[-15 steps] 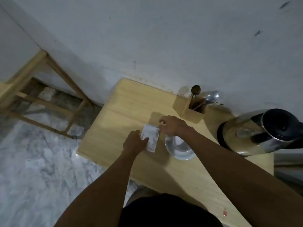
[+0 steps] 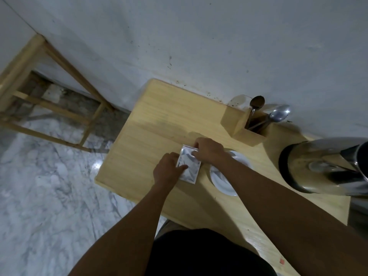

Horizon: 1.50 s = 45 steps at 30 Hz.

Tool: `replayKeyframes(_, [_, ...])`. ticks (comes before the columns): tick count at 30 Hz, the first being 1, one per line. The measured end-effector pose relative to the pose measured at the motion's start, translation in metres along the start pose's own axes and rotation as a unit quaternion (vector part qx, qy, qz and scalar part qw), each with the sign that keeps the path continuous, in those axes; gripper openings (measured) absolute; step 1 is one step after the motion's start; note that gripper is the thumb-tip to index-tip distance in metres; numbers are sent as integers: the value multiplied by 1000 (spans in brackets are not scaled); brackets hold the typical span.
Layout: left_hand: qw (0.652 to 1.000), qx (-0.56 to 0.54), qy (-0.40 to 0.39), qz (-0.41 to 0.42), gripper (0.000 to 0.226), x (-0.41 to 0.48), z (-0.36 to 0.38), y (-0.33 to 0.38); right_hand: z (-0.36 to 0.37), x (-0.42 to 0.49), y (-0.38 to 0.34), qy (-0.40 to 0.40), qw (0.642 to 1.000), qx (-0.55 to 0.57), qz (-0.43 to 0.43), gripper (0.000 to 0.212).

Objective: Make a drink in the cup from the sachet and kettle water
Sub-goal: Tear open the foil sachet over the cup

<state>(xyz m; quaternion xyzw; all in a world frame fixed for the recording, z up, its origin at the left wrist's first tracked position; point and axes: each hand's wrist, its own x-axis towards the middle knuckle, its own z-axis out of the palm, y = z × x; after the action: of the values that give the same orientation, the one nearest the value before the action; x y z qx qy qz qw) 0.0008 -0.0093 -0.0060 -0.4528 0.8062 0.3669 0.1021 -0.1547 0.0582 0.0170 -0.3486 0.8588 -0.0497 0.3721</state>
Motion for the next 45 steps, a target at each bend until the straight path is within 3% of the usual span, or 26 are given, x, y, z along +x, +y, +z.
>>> replayKeyframes(5, [999, -35, 1, -5, 50, 1, -2, 2, -6, -4, -2, 13, 999, 44, -5, 14])
replayKeyframes(8, [992, -118, 51, -11, 42, -1, -6, 10, -15, -12, -1, 27, 992, 122, -23, 10])
replayKeyframes(11, [985, -151, 78, 38, 29, 2, -15, 20, -28, -28, 2, 51, 972, 223, -63, 8])
replayKeyframes(14, [976, -189, 32, 100, 21, 1, -31, 31, -40, -51, 9, 118, 954, 270, -59, 6])
replayKeyframes(18, [960, -253, -44, 116, 24, -10, -49, 50, -54, -79, 17, 130, 933, 330, -59, 9])
replayKeyframes(29, [937, -291, -77, 177, 14, -39, -69, 100, -75, -134, 37, 169, 926, 332, -63, 7])
replayKeyframes(34, [934, -281, -87, 203, 16, -55, -72, 107, -69, -149, 41, 204, 917, 336, -71, 0])
replayKeyframes(42, [934, -262, -84, 230, 16, -70, -74, 113, -64, -165, 36, 201, 912, 350, -73, 7])
replayKeyframes(45, [938, -220, -91, 251, 17, -70, -75, 114, -67, -170, 35, 238, 909, 332, -87, 10])
